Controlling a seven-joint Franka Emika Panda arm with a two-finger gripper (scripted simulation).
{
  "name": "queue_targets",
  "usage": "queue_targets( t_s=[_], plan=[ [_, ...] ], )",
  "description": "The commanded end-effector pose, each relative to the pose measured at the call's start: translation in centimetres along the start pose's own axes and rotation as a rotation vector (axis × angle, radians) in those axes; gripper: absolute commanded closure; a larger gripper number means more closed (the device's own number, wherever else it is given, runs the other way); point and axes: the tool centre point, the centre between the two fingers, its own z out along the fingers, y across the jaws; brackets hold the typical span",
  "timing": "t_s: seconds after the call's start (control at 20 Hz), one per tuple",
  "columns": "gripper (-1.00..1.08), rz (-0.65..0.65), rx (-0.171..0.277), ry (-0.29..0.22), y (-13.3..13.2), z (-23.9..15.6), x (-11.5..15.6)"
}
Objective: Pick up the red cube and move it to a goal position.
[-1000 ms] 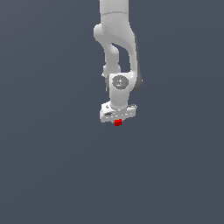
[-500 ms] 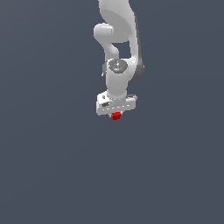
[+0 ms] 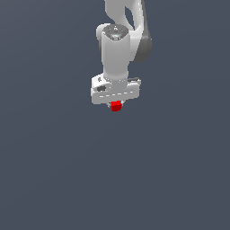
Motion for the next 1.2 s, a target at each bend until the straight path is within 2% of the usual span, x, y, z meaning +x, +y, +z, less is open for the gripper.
queue_targets(
  t_s=[0.0, 0.25, 0.55, 0.85, 1.15],
  plan=[
    [1.08, 0.0, 0.0, 0.0, 0.5, -2.6, 0.1],
    [1.08, 0.0, 0.0, 0.0, 1.3, -7.0, 0.3],
    [1.08, 0.001, -0.001, 0.0, 2.1, -10.5, 0.7],
    [1.08, 0.001, -0.001, -0.001, 2.4, -12.1, 0.9],
    [1.08, 0.001, -0.001, -0.001, 2.4, -12.0, 1.0]
  ],
)
